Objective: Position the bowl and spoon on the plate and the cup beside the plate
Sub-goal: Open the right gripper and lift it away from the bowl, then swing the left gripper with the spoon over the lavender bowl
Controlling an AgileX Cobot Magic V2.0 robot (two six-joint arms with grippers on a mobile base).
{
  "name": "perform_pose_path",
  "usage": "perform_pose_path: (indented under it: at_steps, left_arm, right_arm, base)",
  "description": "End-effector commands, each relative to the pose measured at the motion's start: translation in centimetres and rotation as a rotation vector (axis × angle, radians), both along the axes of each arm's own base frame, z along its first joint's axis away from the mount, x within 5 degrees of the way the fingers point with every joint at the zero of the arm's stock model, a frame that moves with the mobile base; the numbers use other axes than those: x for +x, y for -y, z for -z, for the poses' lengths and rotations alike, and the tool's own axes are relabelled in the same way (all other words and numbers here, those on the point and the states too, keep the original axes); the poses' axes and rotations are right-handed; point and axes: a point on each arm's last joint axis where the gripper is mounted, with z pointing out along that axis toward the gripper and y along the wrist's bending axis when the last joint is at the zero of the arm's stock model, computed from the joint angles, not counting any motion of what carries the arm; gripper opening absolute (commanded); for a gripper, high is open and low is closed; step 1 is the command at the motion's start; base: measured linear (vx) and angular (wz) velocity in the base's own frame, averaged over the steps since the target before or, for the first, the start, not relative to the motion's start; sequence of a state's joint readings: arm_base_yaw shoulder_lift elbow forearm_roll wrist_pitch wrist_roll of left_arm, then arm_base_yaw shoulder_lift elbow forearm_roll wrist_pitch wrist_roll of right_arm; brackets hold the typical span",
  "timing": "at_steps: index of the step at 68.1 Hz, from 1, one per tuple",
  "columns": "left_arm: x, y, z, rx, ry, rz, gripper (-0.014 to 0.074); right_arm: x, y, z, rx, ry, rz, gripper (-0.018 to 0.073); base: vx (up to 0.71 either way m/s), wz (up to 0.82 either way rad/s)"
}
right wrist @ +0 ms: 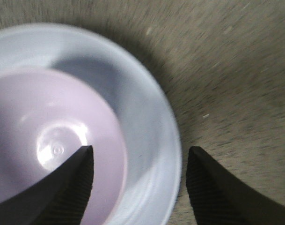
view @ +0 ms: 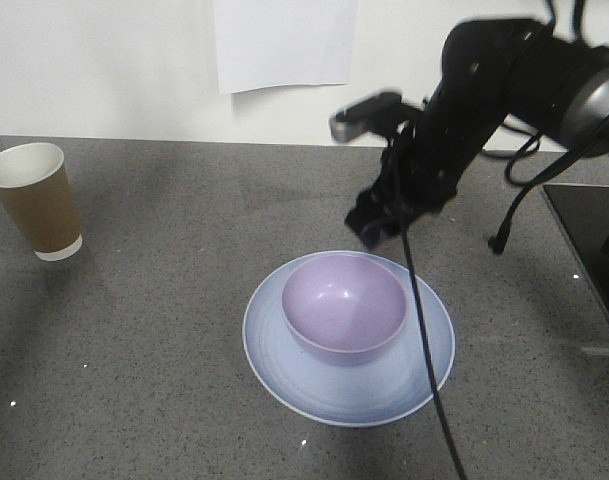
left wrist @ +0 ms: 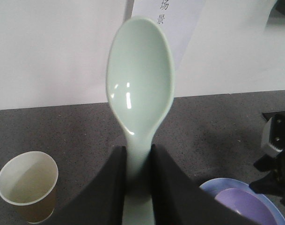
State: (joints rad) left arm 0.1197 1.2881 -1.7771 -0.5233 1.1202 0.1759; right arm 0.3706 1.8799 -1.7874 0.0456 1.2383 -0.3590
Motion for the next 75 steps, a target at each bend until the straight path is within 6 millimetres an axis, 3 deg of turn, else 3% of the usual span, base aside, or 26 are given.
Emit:
perform_pose_path:
  at_steps: [1,9,16,23,30,40,49,59,75]
  left_arm:
    - [-1.0,0.2,-1.8,-0.030,0.104,-0.006,-0.0006]
    - [-1.0,0.2,-1.8,-0.029,0.103,-0.005,-0.0006]
    - [-1.1,0.3,-1.6,-0.025,0.084,0.004,-0.0006]
    - [-1.2,0.4,-1.4,-0.020,0.068,0.019,-0.0006]
    - [-1.3,0.8,-1.6,-0.007,0.088,0.071,-0.0006]
    - [-1.2,1.9,-1.6,-0.078,0.087,0.211,-0.0006]
    - [0.0,3.5,-0.4,-0.086,0.019,0.343,-0.0006]
    - [2.0,6.3,1.7,-0.063,-0.087,0.452,-0.0006]
    - [3.8,12.3,5.2,-0.002,-0.225,0.617,-0.0007]
  right_arm:
    - [-1.8,1.1,-6.3,0.028,0.150,0.027,0.0445]
    - [-3.2,1.9,-10.7,0.060,0.283,0.046,0.0431]
    - [-5.8,3.0,-15.0,0.113,0.419,0.051,0.0345]
    - [-10.3,4.7,-19.8,0.188,0.602,0.055,0.0181]
    - [-16.1,7.0,-24.3,0.271,0.797,0.061,-0.0006]
    - [-25.6,10.6,-28.2,0.383,1.005,0.086,-0.0009]
    - [-31.8,13.1,-27.5,0.427,1.114,0.105,-0.0008]
    - [-36.7,15.3,-23.2,0.448,1.227,0.121,-0.0006]
    - [-39.8,17.1,-15.8,0.518,1.367,0.215,-0.0005]
  base:
    - [0.00,0.00]
    - [0.00,0.00]
    - [0.00,0.00]
    - [0.00,0.00]
    - [0.00,0.00]
    - [0.00,0.00]
    - [0.00,0.00]
    - [0.00,0.00]
    - [0.00,0.00]
